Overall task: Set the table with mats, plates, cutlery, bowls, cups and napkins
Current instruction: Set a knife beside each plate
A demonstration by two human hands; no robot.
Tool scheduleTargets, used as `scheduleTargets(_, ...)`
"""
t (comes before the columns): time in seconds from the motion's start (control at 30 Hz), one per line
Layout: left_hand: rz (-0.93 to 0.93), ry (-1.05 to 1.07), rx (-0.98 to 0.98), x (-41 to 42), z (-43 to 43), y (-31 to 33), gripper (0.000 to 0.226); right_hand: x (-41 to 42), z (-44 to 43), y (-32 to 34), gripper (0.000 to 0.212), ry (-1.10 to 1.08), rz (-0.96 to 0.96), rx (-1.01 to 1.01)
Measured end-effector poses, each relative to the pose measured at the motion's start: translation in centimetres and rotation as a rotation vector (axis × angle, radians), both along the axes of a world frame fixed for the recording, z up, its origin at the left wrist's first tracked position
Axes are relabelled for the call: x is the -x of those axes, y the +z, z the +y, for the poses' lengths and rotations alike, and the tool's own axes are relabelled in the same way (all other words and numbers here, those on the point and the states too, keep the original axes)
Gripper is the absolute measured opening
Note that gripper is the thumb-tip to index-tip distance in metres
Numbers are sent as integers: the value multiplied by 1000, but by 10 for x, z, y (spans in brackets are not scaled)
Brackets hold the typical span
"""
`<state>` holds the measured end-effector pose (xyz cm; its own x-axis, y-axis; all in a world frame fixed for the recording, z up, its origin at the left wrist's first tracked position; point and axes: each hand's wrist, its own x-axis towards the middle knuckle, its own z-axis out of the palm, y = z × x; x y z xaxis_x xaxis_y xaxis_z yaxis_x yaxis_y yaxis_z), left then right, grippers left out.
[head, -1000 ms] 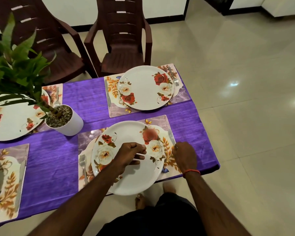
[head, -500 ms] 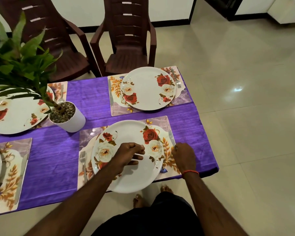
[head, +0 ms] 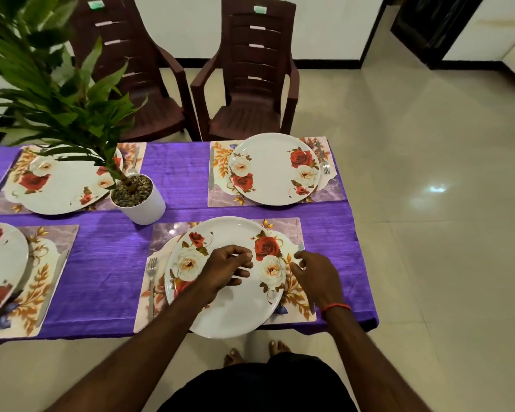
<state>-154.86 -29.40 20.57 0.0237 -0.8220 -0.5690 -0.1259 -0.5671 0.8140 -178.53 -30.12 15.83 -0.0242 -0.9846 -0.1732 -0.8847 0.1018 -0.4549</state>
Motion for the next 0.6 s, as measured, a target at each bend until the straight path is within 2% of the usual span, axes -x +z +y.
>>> scheduleTargets(0.2, 88, 120, 30, -1, 5, 9, 28, -17, -22, 27, 29, 244, -77, -2)
scheduleTargets(0.37, 89, 171, 45, 1, 13, 16, 23, -32, -30, 42, 12, 442, -168, 46)
scheduleTargets(0.6, 19, 261, 120, 0, 28, 20, 29, -53, -36, 32, 36, 566, -240, 60)
